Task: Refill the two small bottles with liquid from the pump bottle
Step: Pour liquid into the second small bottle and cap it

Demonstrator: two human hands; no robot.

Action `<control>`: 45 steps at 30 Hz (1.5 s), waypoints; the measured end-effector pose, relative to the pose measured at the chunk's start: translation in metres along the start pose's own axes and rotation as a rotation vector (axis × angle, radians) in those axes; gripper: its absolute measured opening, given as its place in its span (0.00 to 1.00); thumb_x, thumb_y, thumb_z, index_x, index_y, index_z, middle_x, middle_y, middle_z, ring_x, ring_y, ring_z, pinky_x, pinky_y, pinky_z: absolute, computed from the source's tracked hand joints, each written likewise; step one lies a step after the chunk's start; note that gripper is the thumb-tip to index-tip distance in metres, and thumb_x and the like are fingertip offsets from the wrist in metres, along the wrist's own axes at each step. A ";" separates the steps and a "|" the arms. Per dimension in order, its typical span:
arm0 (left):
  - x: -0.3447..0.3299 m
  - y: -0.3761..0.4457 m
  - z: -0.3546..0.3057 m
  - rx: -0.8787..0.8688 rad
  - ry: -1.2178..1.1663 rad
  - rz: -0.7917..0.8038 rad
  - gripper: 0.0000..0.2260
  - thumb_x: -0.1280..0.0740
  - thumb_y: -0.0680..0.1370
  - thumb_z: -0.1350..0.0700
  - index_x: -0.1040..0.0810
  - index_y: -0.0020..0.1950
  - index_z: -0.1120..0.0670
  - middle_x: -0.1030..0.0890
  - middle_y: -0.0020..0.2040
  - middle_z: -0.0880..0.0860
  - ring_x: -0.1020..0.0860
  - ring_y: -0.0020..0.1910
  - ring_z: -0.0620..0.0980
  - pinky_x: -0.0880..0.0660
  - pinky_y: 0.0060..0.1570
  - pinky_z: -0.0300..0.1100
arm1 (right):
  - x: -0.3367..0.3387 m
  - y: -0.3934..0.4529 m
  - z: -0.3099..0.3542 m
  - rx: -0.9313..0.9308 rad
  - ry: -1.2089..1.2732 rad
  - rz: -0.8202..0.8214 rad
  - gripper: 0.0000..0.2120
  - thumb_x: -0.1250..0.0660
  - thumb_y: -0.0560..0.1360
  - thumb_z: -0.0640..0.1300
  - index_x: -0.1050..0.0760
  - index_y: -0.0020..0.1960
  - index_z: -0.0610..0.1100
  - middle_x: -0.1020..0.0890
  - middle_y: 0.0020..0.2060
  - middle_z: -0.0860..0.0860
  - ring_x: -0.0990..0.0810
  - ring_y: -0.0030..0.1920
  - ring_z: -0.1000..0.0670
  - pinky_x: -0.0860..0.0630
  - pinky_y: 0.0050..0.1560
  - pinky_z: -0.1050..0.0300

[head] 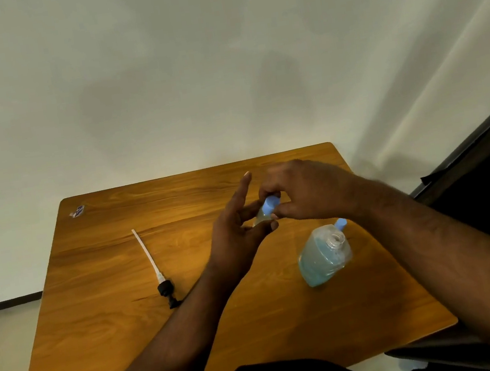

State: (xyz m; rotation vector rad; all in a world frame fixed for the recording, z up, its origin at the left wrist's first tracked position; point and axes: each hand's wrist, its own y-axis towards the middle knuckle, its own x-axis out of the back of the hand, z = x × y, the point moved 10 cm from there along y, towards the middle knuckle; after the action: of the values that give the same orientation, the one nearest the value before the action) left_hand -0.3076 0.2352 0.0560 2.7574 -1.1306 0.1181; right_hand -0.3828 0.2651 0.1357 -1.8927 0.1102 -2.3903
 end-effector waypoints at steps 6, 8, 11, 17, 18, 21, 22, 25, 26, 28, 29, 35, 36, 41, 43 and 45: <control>-0.022 0.008 -0.007 -0.070 -0.059 -0.007 0.41 0.30 0.75 0.69 0.43 0.76 0.37 0.23 0.68 0.59 0.24 0.67 0.56 0.20 0.58 0.47 | 0.000 -0.012 -0.023 -0.002 0.049 -0.127 0.03 0.33 0.75 0.46 0.24 0.45 0.46 0.25 0.38 0.54 0.28 0.36 0.56 0.38 0.34 0.65; -0.035 0.013 -0.013 -0.097 -0.045 -0.025 0.39 0.31 0.76 0.68 0.43 0.76 0.37 0.24 0.69 0.58 0.26 0.69 0.55 0.23 0.62 0.55 | 0.009 -0.022 -0.040 -0.031 0.125 -0.228 0.05 0.32 0.74 0.45 0.27 0.41 0.47 0.27 0.32 0.55 0.30 0.32 0.56 0.36 0.33 0.62; -0.055 0.031 -0.016 -0.080 0.008 -0.024 0.41 0.29 0.76 0.65 0.47 0.77 0.37 0.25 0.70 0.53 0.27 0.70 0.48 0.23 0.63 0.54 | 0.019 -0.038 -0.071 -0.113 0.205 -0.370 0.05 0.30 0.73 0.45 0.22 0.44 0.43 0.23 0.32 0.52 0.26 0.33 0.53 0.30 0.33 0.59; -0.113 0.048 0.018 0.070 0.278 0.253 0.45 0.31 0.77 0.64 0.61 0.79 0.43 0.47 0.81 0.50 0.46 0.78 0.45 0.41 0.71 0.41 | -0.020 -0.052 -0.151 -0.265 0.204 -0.233 0.09 0.28 0.72 0.48 0.19 0.48 0.45 0.18 0.43 0.51 0.22 0.43 0.52 0.24 0.41 0.56; -0.116 0.043 0.029 0.122 0.294 0.276 0.43 0.32 0.78 0.63 0.59 0.79 0.44 0.46 0.81 0.50 0.47 0.76 0.42 0.42 0.69 0.37 | -0.030 -0.052 -0.162 -0.281 0.183 -0.204 0.08 0.28 0.72 0.48 0.19 0.49 0.45 0.17 0.43 0.51 0.21 0.44 0.51 0.24 0.41 0.55; -0.123 0.018 0.068 0.281 0.226 0.371 0.37 0.33 0.80 0.57 0.55 0.79 0.42 0.41 0.79 0.47 0.46 0.75 0.40 0.42 0.67 0.36 | -0.065 -0.049 -0.190 -0.304 0.113 -0.123 0.07 0.29 0.72 0.48 0.20 0.48 0.47 0.17 0.44 0.51 0.21 0.44 0.50 0.30 0.38 0.59; -0.125 0.009 0.080 0.324 0.195 0.394 0.37 0.33 0.80 0.54 0.54 0.79 0.41 0.41 0.79 0.45 0.48 0.77 0.41 0.42 0.71 0.40 | -0.077 -0.047 -0.198 -0.307 0.100 -0.095 0.08 0.29 0.72 0.48 0.19 0.49 0.48 0.17 0.45 0.51 0.21 0.45 0.50 0.31 0.39 0.60; -0.129 -0.013 0.104 0.407 0.216 0.398 0.43 0.29 0.74 0.43 0.55 0.78 0.37 0.44 0.79 0.41 0.58 0.78 0.43 0.52 0.77 0.52 | -0.105 -0.042 -0.216 -0.306 0.084 -0.024 0.10 0.29 0.71 0.50 0.19 0.51 0.48 0.16 0.47 0.51 0.21 0.48 0.49 0.26 0.46 0.56; -0.131 -0.018 0.108 0.421 0.231 0.387 0.47 0.27 0.70 0.38 0.57 0.78 0.36 0.46 0.80 0.40 0.60 0.78 0.43 0.54 0.77 0.52 | -0.112 -0.039 -0.220 -0.297 0.080 -0.009 0.10 0.29 0.71 0.50 0.19 0.51 0.48 0.16 0.47 0.51 0.21 0.49 0.49 0.26 0.48 0.54; -0.137 -0.023 0.110 0.417 0.275 0.378 0.53 0.26 0.63 0.33 0.59 0.77 0.35 0.51 0.80 0.40 0.61 0.78 0.43 0.55 0.76 0.53 | -0.126 -0.036 -0.225 -0.273 0.058 0.022 0.11 0.29 0.71 0.51 0.19 0.51 0.49 0.17 0.48 0.50 0.22 0.51 0.48 0.27 0.51 0.53; -0.141 -0.024 0.111 0.406 0.306 0.379 0.55 0.25 0.61 0.32 0.59 0.77 0.35 0.52 0.80 0.39 0.62 0.78 0.43 0.55 0.76 0.53 | -0.131 -0.035 -0.226 -0.258 0.048 0.038 0.11 0.30 0.71 0.51 0.20 0.52 0.49 0.17 0.48 0.50 0.22 0.51 0.48 0.28 0.51 0.52; -0.155 -0.024 0.117 0.390 0.244 0.229 0.51 0.18 0.62 0.46 0.48 0.75 0.35 0.44 0.76 0.36 0.49 0.79 0.42 0.46 0.74 0.42 | -0.164 -0.029 -0.235 -0.169 0.003 0.124 0.13 0.30 0.70 0.51 0.20 0.53 0.49 0.17 0.50 0.49 0.22 0.53 0.46 0.27 0.54 0.47; -0.154 -0.023 0.117 0.398 0.211 0.188 0.49 0.18 0.63 0.49 0.44 0.74 0.37 0.39 0.75 0.37 0.43 0.76 0.38 0.42 0.72 0.35 | -0.167 -0.029 -0.236 -0.156 0.007 0.131 0.13 0.30 0.70 0.51 0.20 0.53 0.49 0.17 0.50 0.49 0.22 0.53 0.46 0.27 0.54 0.47; -0.152 -0.024 0.120 0.404 0.176 0.113 0.42 0.18 0.63 0.54 0.36 0.72 0.43 0.29 0.68 0.39 0.30 0.68 0.39 0.29 0.67 0.45 | -0.178 -0.032 -0.233 -0.110 -0.013 0.181 0.12 0.30 0.70 0.51 0.20 0.51 0.48 0.17 0.49 0.49 0.23 0.55 0.45 0.28 0.55 0.48; -0.151 -0.025 0.121 0.395 0.169 0.096 0.42 0.18 0.63 0.54 0.36 0.72 0.44 0.28 0.68 0.40 0.29 0.68 0.42 0.28 0.66 0.54 | -0.181 -0.033 -0.233 -0.103 -0.018 0.199 0.11 0.30 0.70 0.51 0.20 0.50 0.48 0.17 0.49 0.49 0.24 0.55 0.45 0.28 0.56 0.47; -0.150 -0.026 0.120 0.392 0.184 0.080 0.42 0.18 0.63 0.54 0.35 0.72 0.45 0.27 0.67 0.39 0.29 0.68 0.42 0.28 0.66 0.56 | -0.183 -0.036 -0.233 -0.098 -0.011 0.208 0.11 0.30 0.70 0.51 0.20 0.50 0.48 0.18 0.49 0.49 0.24 0.55 0.45 0.27 0.54 0.48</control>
State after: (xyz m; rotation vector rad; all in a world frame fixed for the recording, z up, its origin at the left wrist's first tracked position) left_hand -0.3948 0.3356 -0.0851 2.9454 -1.2826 0.6553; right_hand -0.5689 0.3225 -0.0903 -1.8324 0.4089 -2.2744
